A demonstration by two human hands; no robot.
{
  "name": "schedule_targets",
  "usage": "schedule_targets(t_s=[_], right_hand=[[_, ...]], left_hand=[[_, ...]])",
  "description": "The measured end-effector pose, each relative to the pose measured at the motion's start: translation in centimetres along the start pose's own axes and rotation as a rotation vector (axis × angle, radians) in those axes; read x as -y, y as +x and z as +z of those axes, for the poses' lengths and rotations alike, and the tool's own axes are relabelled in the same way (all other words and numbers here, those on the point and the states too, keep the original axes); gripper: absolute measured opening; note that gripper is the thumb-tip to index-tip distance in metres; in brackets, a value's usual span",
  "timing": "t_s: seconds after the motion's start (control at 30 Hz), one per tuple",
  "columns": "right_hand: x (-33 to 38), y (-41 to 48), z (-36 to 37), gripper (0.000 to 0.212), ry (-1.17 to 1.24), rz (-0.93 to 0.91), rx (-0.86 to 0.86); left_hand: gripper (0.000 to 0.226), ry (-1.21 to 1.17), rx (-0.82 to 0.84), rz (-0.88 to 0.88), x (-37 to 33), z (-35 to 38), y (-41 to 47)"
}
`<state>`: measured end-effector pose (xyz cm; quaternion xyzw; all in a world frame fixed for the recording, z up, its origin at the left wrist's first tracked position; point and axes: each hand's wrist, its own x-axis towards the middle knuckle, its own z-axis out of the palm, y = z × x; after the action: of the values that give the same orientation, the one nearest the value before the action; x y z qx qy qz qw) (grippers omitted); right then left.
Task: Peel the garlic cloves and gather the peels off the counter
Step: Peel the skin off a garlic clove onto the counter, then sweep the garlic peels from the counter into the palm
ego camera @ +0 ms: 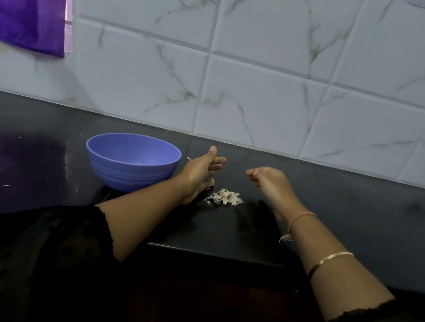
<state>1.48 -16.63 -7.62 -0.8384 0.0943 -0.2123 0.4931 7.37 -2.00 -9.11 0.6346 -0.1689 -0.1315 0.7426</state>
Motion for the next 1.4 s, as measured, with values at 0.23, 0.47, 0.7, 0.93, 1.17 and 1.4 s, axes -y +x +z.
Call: schedule_targets(t_s=[0.23,0.47,0.7,0.93,1.17,1.4], right_hand=[[0.4,-1.5,1.6,0.038,-0.394,-0.091,0.284],[0.8,-1.7,2.3,0.04,-0.146,-0.155,0.208],[0.2,-2.1,3.4,0.062,-0.565,-0.277,0.426],[0.7,-3.3,3.3,0.036,-0.608,-0.428,0.487],[1.1,-4.1,3.2,0.037,-0.688,-0.412,0.593],[1.6,-5.2,2.2,0.061,-0.936,-0.544,0.577]], left_hand=[[0.051,-0.085,0.06,-0.054,-0.4,0.3,-0.5],[0.032,0.056,-0.153,0.209,-0.8,0.4,-0.6],[0.029,0.138,-0.157,0.257,-0.7,0.2,-0.7],[0.028,0.117,-0.145,0.299,-1.0,0.8,-1.3],[0.024,0.265,-0.131,0.513,-1.3,0.6,-4.1],[0.027,-0.362,-0.211,0.519,-2.0,0.4,-11.6]])
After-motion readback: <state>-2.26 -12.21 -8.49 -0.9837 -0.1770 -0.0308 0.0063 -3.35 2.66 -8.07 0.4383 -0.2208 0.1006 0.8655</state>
